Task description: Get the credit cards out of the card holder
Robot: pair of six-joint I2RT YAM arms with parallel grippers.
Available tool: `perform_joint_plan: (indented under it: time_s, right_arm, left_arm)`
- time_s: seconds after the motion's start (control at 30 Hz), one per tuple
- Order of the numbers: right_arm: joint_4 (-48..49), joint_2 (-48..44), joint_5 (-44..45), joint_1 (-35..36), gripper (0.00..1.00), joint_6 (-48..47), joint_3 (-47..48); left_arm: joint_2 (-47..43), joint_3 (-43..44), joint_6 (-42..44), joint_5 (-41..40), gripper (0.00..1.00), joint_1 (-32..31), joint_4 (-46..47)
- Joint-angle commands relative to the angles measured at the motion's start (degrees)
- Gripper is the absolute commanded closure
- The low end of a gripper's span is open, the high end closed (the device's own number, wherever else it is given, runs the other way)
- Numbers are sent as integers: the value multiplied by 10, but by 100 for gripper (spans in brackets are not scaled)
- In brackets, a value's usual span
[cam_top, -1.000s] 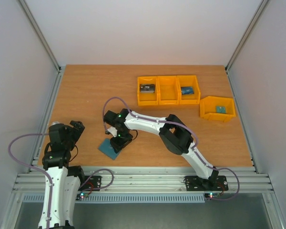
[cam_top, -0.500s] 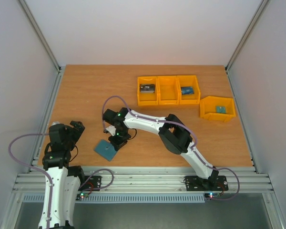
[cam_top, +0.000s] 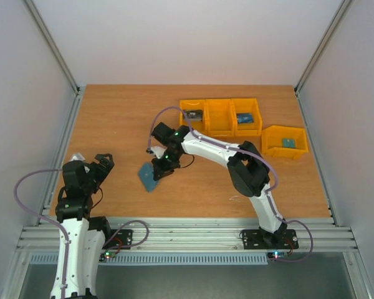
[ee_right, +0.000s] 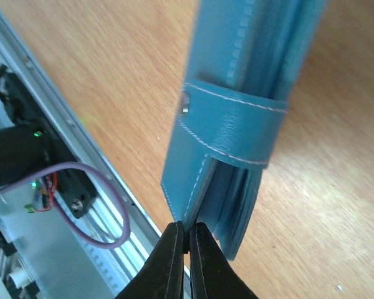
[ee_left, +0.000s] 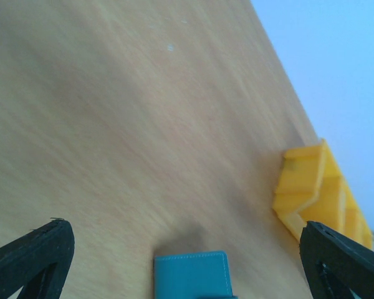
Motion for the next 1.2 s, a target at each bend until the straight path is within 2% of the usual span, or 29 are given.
perform_joint_plan:
  time_s: [0.0, 0.2, 0.43, 0.53, 0.7, 0.9, 1.03, 1.17]
  right_arm:
    - [35, -54, -29, -20, 99, 20, -20]
    - [33, -108, -21, -58, 99, 14, -28]
    - [-19, -192, 4, -106, 99, -33, 16]
    - [-53, -220, 1, -113, 99, -79, 63]
    - [-126, -222, 13, -113, 99, -141, 196]
    - [-140, -216, -28, -113, 99, -148, 300]
    - [-138, -217, -50, -112, 99, -144, 333]
    - [-142, -220, -55, -101, 99, -148, 341]
  left_arm:
    - [-4, -19, 19, 109, 1, 3, 95]
    - [13, -25, 17, 205, 1, 3, 177]
    - [58, -17, -22, 348, 3, 2, 309]
    - [78, -3, -40, 400, 13, 0, 395]
    - [134, 17, -132, 486, 14, -14, 583]
    - [182, 72, -196, 520, 1, -60, 689]
    - [215, 111, -236, 514, 1, -75, 739]
    - [247, 146, -235, 496, 1, -95, 725]
